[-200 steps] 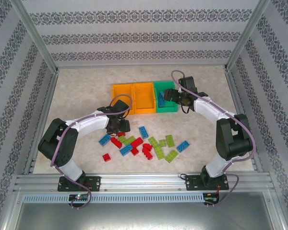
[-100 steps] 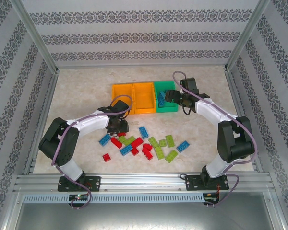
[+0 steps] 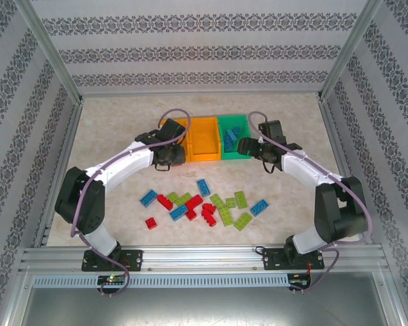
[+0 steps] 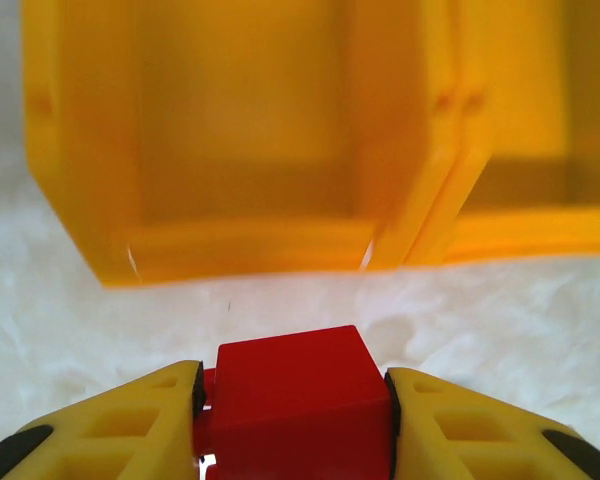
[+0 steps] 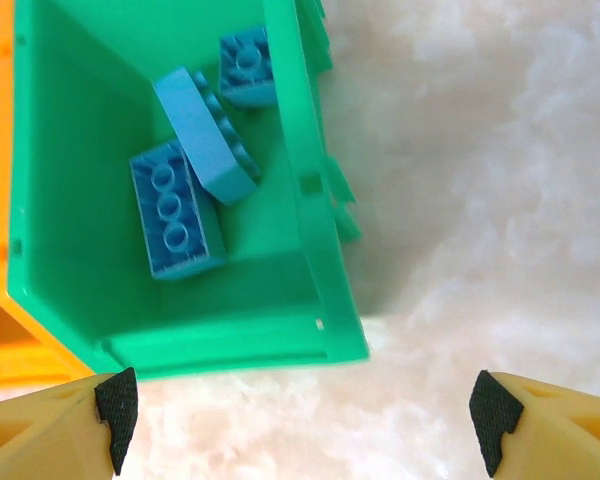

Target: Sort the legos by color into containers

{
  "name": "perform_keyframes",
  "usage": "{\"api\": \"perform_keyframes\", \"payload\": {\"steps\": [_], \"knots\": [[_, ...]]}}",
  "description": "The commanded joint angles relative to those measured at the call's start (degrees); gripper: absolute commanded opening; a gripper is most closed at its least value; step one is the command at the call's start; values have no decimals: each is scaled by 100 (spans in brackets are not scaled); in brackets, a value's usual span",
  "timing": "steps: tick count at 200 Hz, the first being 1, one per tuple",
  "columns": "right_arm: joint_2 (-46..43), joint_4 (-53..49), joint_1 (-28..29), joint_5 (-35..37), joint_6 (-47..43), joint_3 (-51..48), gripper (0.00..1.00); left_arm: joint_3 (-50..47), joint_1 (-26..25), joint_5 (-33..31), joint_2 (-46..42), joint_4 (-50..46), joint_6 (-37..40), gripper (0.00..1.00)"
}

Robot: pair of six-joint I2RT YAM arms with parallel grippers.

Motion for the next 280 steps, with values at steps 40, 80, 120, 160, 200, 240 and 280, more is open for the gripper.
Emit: {"api": "perform_keyframes", "payload": {"steps": [40, 80, 120, 160, 200, 240, 280], "knots": [[-655, -27, 1012, 23, -147, -586, 87, 1197, 608, -360, 937, 10, 983, 37], [-386, -29, 1855, 23, -299, -478, 85, 1621, 786, -167, 1463, 311, 1093, 38], [287, -259, 2598, 27, -407, -3, 80, 1822, 853, -24, 1818, 411, 1082, 47], [1013, -465, 3061, 106, -414, 517, 80, 1425, 851, 413, 1549, 781, 1013, 75], [1468, -699, 3322, 267, -458, 872, 78, 697, 860, 82, 820, 1111, 872, 91], [1806, -839, 3331, 476, -359, 1047, 72, 63, 857, -177, 247, 1202, 822, 97], [2042, -908, 3366, 582, -329, 1205, 65, -289, 873, -249, 80, 1228, 710, 98]]}}
